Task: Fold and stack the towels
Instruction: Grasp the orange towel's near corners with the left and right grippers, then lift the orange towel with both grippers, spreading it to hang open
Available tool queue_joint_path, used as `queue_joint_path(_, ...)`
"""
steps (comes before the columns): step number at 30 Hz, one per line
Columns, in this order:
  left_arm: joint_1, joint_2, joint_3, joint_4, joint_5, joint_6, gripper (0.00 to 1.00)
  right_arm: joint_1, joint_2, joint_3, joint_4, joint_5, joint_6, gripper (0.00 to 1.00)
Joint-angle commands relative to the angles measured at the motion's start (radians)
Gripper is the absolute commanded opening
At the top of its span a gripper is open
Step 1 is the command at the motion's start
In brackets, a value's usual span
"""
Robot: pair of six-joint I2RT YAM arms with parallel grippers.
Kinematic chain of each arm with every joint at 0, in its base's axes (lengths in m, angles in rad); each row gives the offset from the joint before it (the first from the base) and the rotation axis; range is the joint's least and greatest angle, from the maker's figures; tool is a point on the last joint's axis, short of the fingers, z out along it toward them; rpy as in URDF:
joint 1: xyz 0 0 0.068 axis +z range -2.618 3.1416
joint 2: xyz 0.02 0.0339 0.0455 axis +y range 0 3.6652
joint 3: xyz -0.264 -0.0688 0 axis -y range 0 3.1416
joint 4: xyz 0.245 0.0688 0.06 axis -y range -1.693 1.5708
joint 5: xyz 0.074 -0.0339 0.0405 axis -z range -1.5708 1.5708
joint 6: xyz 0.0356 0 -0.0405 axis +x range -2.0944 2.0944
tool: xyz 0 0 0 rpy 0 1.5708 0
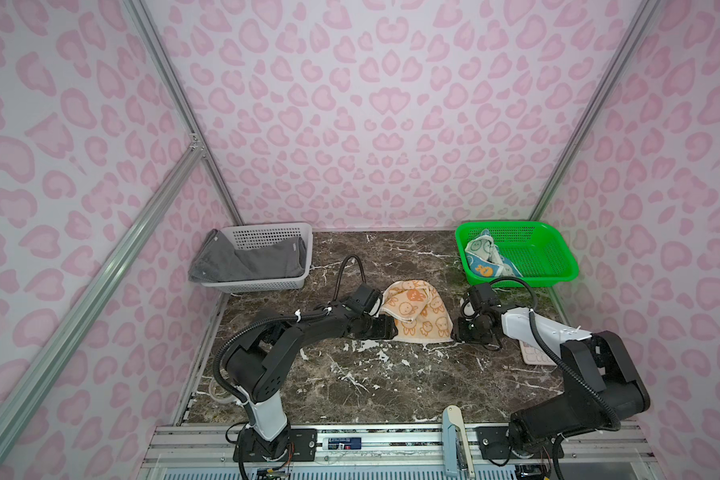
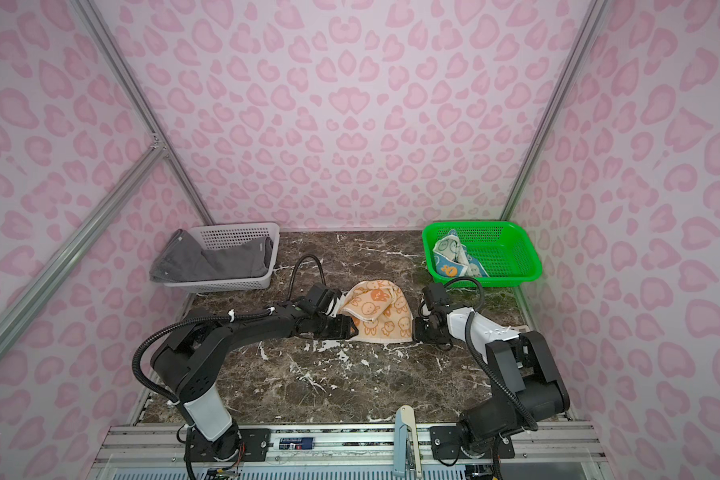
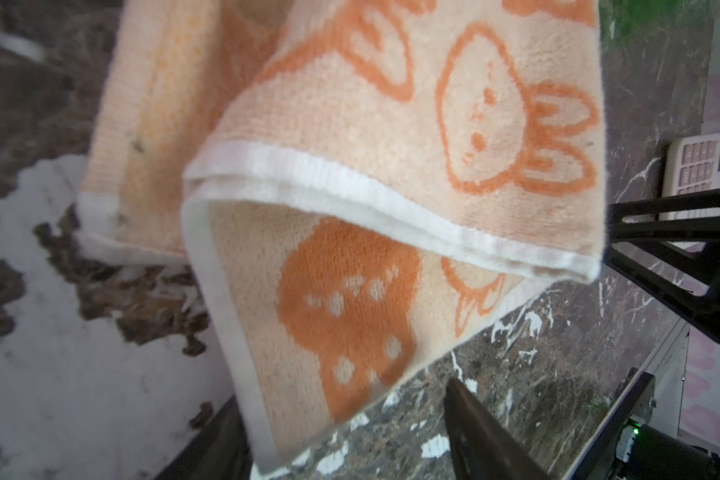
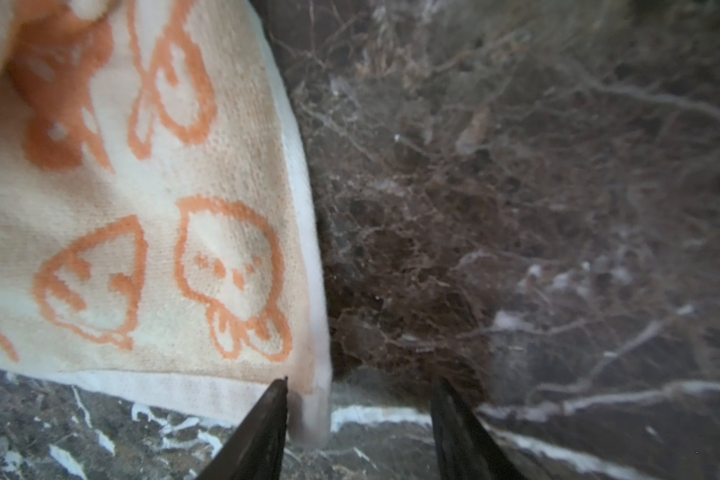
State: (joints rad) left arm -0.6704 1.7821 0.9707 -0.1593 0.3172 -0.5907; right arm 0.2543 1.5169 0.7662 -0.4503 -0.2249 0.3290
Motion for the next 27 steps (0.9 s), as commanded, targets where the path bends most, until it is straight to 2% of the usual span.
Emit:
queue_joint_path(1,-0.001,0.022,-0.009,-0.099,-0.012,-0.019,0.66,-0.002,0.023,-0.008,0.017,-0.024,0.005,0.55)
queue_joint_path(9,-0.001,0.033,-0.009,-0.104,0.000,-0.023,0.47,0.000,0.047,-0.013,0.037,-0.084,0.012,0.45)
queue_joint_path(13,-0.001,0.037,-0.003,-0.109,-0.003,-0.020,0.38,-0.001,0.042,-0.018,0.039,-0.094,0.014,0.28)
queue_joint_path(16,-0.001,0.036,0.007,-0.110,-0.006,-0.014,0.26,-0.003,0.025,-0.016,0.046,-0.089,0.011,0.15)
queue_joint_path(22,-0.001,0.017,0.019,-0.111,0.000,-0.006,0.08,-0.003,-0.024,-0.009,0.063,-0.102,0.008,0.01)
queue_joint_path(23,-0.001,0.011,0.019,-0.112,0.003,-0.004,0.04,-0.003,-0.032,-0.008,0.064,-0.108,0.007,0.00)
queue_joint_path(27,0.003,-0.029,0.038,-0.134,0.013,0.023,0.04,-0.003,-0.073,0.003,0.065,-0.139,-0.007,0.00)
